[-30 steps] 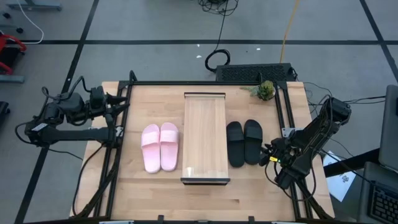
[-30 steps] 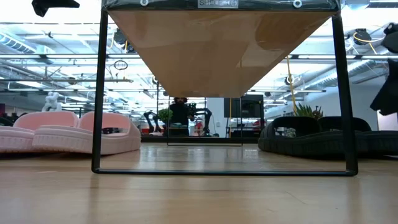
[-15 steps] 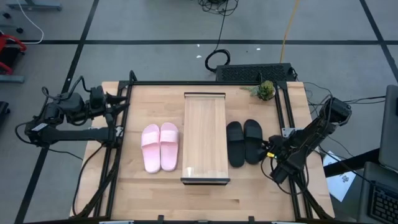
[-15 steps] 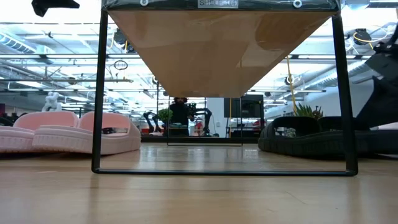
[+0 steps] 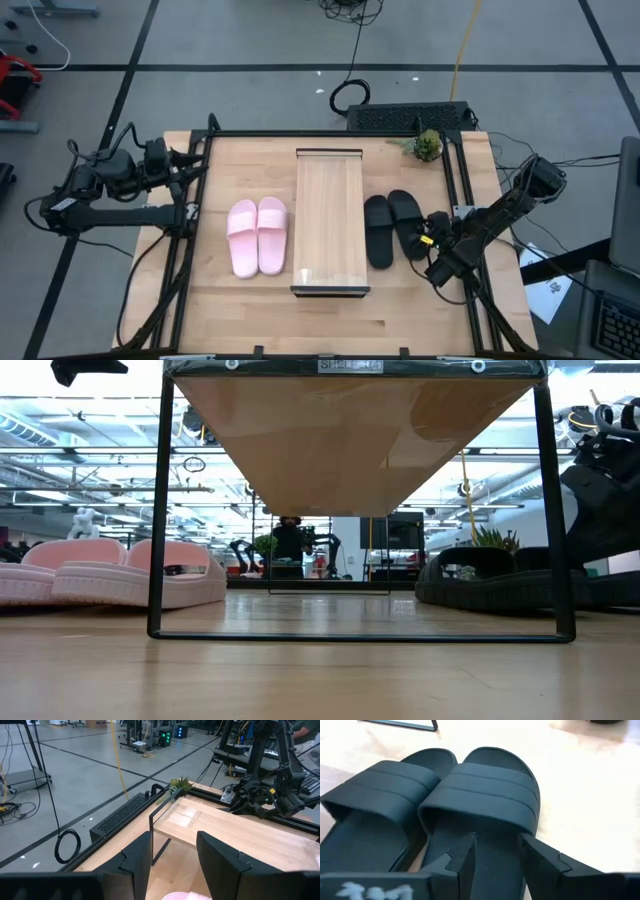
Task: Pick and place slides into the shelf
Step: Put the right black slide on the shelf
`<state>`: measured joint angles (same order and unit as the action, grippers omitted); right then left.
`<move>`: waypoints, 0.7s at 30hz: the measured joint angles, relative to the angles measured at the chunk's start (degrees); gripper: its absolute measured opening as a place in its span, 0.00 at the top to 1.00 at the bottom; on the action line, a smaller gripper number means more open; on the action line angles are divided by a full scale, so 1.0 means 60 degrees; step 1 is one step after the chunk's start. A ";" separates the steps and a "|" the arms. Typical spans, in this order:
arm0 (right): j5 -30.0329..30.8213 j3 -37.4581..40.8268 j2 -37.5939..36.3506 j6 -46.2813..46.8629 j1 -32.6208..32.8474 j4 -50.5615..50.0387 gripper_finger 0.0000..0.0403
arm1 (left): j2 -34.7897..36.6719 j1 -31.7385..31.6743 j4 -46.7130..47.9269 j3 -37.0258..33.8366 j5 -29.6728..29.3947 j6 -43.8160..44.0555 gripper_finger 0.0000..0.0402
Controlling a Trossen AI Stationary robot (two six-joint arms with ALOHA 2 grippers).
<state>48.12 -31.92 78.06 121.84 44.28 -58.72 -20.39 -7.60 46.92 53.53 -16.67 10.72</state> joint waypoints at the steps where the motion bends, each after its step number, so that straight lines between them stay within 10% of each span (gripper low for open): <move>1: -0.0002 0.0000 0.0000 0.0000 -0.0007 0.0002 0.67 | 0.0001 0.0000 0.0000 0.0001 0.0000 0.0000 0.61; 21: -0.0687 0.0000 -0.0427 0.0000 0.0141 0.0057 0.67 | 0.0001 0.0004 0.0000 -0.0002 -0.0150 -0.0018 0.61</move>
<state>43.99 -31.92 75.50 121.84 45.12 -58.38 -20.38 -7.57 46.92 53.52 -17.57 10.61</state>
